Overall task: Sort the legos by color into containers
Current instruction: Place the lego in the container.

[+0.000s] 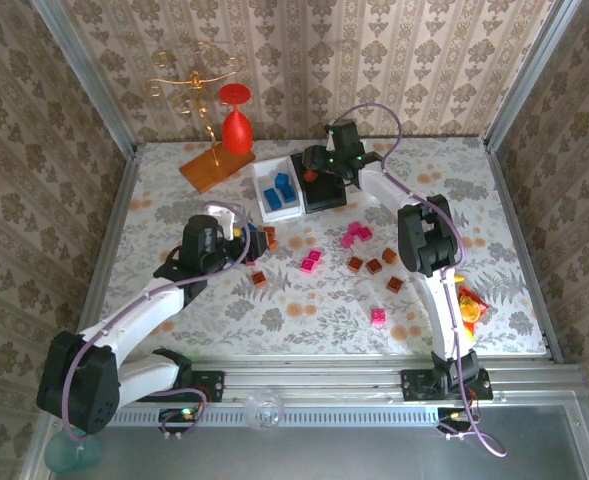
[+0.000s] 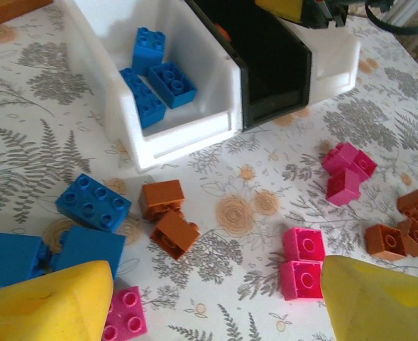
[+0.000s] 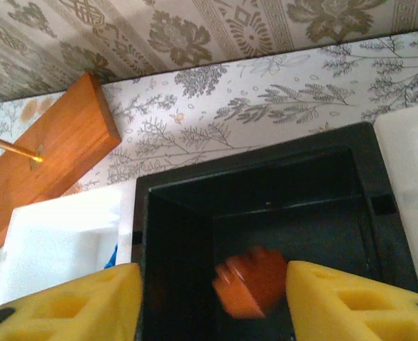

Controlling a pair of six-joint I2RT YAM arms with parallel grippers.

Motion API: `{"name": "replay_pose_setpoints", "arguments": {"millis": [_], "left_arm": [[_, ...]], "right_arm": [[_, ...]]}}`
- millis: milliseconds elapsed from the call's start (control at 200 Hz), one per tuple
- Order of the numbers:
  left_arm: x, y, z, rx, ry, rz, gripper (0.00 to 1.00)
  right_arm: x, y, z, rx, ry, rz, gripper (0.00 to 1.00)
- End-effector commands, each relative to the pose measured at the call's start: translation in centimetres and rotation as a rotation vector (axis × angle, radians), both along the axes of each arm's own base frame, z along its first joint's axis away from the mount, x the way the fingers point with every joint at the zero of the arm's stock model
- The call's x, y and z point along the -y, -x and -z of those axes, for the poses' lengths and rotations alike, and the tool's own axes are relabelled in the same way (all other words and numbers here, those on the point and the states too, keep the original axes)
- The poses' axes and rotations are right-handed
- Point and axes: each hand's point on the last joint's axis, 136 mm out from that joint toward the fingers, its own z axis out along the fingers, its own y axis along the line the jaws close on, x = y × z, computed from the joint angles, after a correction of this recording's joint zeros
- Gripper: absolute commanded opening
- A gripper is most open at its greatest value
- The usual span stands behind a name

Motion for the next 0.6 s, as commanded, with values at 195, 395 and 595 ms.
{"name": "replay_pose_setpoints", "arguments": {"millis": [195,395,595], "left_arm": [[0.4,0.7,-0.4,0.005,-0.005,0.019,0.79],[-0.9,3.1,3.2,-0.122,-0.115,0.037,0.78],[-2.0,6.4,8.1,-0.347,-0.228,-0.049,0.76]], "right_arm": [[2.7,9.8,-6.3,0.048,0.024,-0.087,0.68],[5.5,20.0,-1.7,-0.050,0.144,-0.092,0.73],[6.0,24.8,-0.1,-0.079,0.214,-0.134,0.78]]}}
